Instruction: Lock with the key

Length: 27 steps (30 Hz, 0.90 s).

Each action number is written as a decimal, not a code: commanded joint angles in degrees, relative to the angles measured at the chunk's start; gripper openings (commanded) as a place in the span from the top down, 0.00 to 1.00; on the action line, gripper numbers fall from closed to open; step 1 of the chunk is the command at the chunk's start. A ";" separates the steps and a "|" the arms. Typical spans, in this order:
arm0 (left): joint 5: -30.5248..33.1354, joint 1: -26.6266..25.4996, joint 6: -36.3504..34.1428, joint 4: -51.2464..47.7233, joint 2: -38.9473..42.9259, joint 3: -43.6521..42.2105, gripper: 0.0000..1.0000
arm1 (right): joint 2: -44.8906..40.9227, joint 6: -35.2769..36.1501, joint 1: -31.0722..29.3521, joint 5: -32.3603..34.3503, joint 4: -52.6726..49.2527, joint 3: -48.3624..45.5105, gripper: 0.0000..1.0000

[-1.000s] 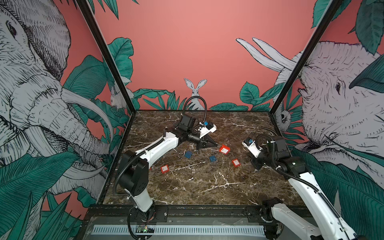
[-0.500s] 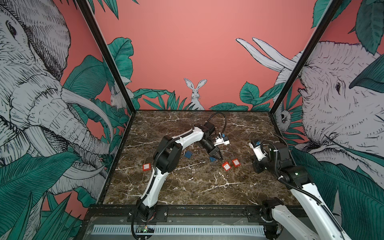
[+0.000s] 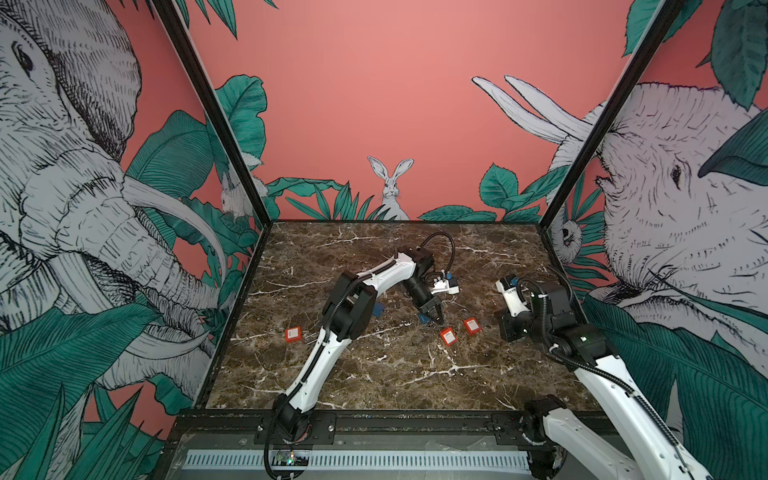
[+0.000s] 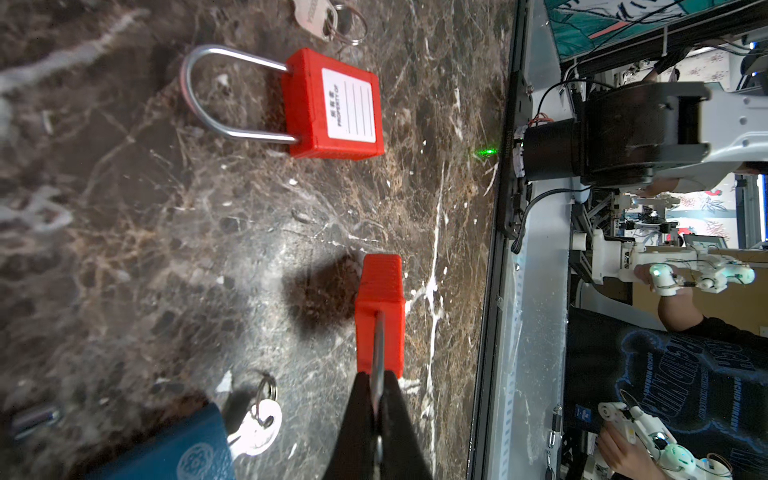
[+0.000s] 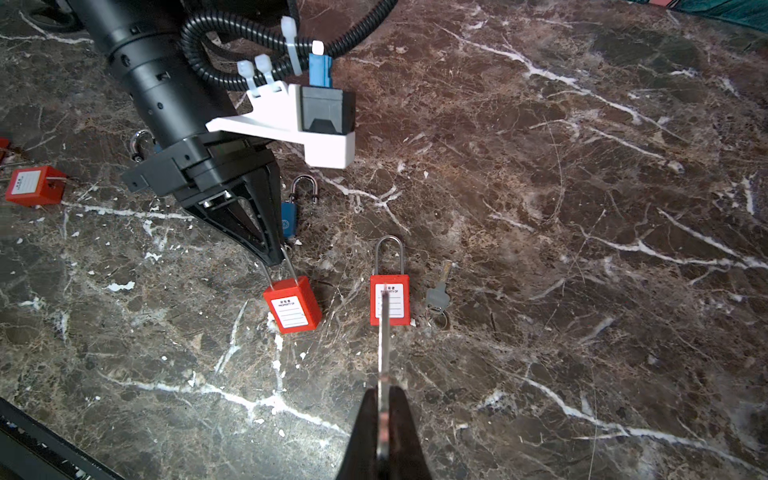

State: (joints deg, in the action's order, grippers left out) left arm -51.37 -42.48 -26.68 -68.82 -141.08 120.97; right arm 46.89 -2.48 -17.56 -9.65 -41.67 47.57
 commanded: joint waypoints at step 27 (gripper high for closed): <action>11.16 -1.13 12.09 22.27 9.25 -5.30 0.61 | 4.88 -14.43 -8.43 1.85 12.93 -8.64 1.00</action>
State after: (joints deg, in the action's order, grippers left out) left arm -41.67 -43.35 -15.77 -50.50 -139.37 116.79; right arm 51.27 -15.73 -25.56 -8.54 -30.44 38.72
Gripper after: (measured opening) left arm 0.387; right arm 0.048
